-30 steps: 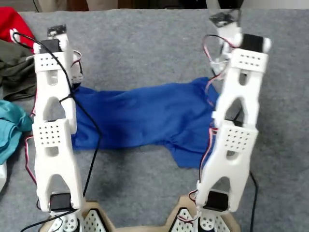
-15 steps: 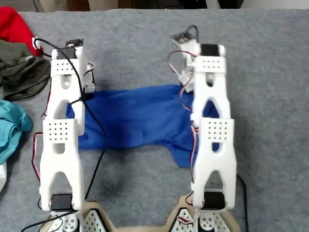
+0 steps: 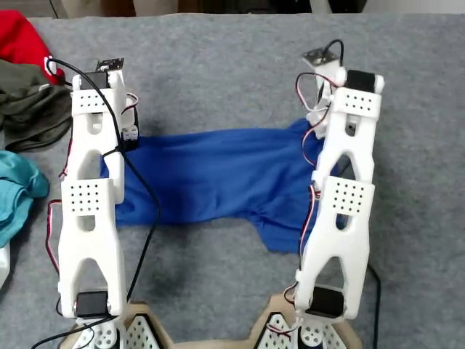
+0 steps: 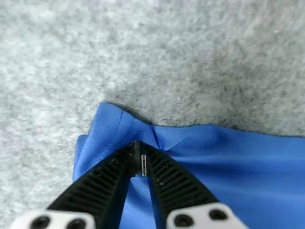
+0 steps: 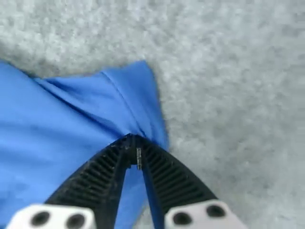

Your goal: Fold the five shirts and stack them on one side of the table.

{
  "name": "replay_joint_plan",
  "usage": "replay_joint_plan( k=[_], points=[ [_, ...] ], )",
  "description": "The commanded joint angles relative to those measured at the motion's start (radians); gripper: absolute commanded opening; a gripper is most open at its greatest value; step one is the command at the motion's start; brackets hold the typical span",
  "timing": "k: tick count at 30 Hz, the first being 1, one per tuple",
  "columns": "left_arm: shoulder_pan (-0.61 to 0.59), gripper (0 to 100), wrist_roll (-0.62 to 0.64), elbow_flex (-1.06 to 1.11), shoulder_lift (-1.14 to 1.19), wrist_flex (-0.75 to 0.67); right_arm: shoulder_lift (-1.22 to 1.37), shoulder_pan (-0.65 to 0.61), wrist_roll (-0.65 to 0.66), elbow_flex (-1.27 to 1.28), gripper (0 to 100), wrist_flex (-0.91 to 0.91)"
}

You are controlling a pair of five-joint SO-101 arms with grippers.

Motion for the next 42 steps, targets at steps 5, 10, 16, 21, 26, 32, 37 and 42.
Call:
replay_joint_plan(
  k=[5,10,16,21,26,32,37,42],
  points=[
    [-0.120,2,0.006,-0.199,-0.002,0.028,-0.007,-0.012,0.008,-0.251,0.5,0.040],
    [-0.149,2,0.005,-0.198,0.008,0.028,0.013,-0.073,0.003,-0.217,0.5,0.014],
    [-0.115,2,0.000,-0.130,0.008,0.028,0.096,-0.116,0.005,-0.110,0.5,-0.086],
    [-0.109,2,-0.003,-0.137,0.008,0.026,0.120,-0.035,0.009,-0.114,0.5,-0.091],
    [-0.117,2,-0.003,-0.137,0.008,0.026,0.122,0.033,0.068,-0.119,0.5,-0.087],
    [-0.109,2,0.003,-0.138,-0.001,0.026,0.085,0.050,0.069,-0.145,0.5,-0.063],
    [-0.115,2,0.005,-0.230,-0.002,0.026,-0.007,0.027,0.069,-0.277,0.5,0.011],
    [-0.109,2,0.031,-0.276,-0.065,0.029,-0.199,0.008,0.071,-0.223,0.5,0.037]
  ],
)
